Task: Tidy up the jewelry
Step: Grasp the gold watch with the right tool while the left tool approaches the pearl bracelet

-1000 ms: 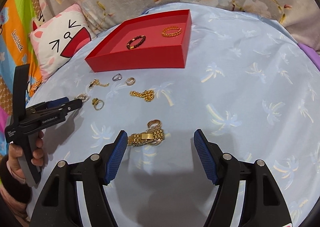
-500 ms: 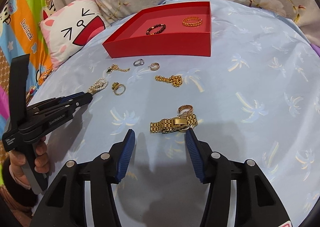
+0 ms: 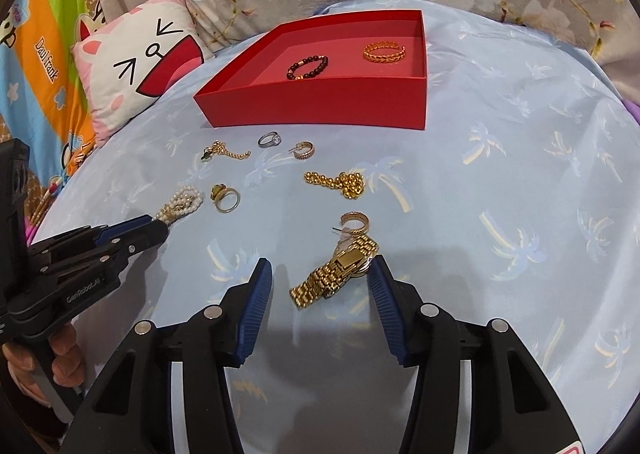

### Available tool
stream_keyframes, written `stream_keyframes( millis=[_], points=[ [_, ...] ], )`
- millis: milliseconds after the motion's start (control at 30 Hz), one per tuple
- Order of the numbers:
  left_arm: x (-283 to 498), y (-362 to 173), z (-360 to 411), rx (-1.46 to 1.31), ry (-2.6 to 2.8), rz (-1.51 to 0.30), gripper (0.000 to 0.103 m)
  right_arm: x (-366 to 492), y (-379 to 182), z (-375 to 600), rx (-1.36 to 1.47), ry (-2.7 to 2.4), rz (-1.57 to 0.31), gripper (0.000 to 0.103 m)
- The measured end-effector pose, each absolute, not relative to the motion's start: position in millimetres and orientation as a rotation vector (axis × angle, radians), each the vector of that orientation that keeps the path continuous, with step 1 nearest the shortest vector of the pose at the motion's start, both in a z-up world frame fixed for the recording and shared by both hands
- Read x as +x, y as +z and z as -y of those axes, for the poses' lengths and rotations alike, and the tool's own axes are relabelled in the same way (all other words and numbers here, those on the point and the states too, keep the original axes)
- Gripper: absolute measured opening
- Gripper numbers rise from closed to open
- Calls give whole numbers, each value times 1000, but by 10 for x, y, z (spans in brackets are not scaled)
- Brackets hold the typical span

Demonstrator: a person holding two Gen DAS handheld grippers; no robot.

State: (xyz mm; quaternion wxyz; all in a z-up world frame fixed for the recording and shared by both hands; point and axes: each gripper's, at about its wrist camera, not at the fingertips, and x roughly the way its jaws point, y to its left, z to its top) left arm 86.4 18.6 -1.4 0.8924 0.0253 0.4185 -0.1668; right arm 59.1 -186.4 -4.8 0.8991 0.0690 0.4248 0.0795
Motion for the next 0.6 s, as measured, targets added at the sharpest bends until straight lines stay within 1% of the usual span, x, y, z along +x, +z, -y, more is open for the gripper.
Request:
stream_keyframes(
  millis=[67, 133, 167, 200, 233, 300, 367, 500, 533, 567, 600],
  points=[
    [864, -12, -180, 53, -348, -868, 20, 639, -50, 1832, 121, 160, -879, 43],
    [867, -12, -165, 51, -358, -868, 27, 681, -50, 1807, 106, 153, -880, 34],
    [867, -11, -152, 51, -361, -868, 29, 695, -50, 1800, 101, 149, -881, 31],
    [865, -10, -132, 54, -364, -867, 34, 701, -52, 1804, 98, 146, -881, 28],
    [861, -13, -107, 65, -365, -864, 36, 706, -52, 1805, 97, 141, -882, 25],
    [870, -15, -66, 80, -361, -861, 39, 710, -53, 1813, 97, 134, -882, 23],
    [903, -15, -52, 74, -358, -862, 40, 709, -53, 1823, 98, 128, -883, 19],
    [961, -16, -42, 67, -353, -865, 38, 698, -51, 1833, 110, 128, -882, 18],
    [962, -16, -43, 65, -354, -864, 30, 693, -52, 1837, 114, 129, -881, 17],
    [964, -17, -47, 61, -355, -865, 25, 683, -51, 1844, 120, 133, -881, 16],
    [970, -18, -56, 55, -360, -867, 19, 673, -52, 1850, 127, 138, -880, 11]
  ],
)
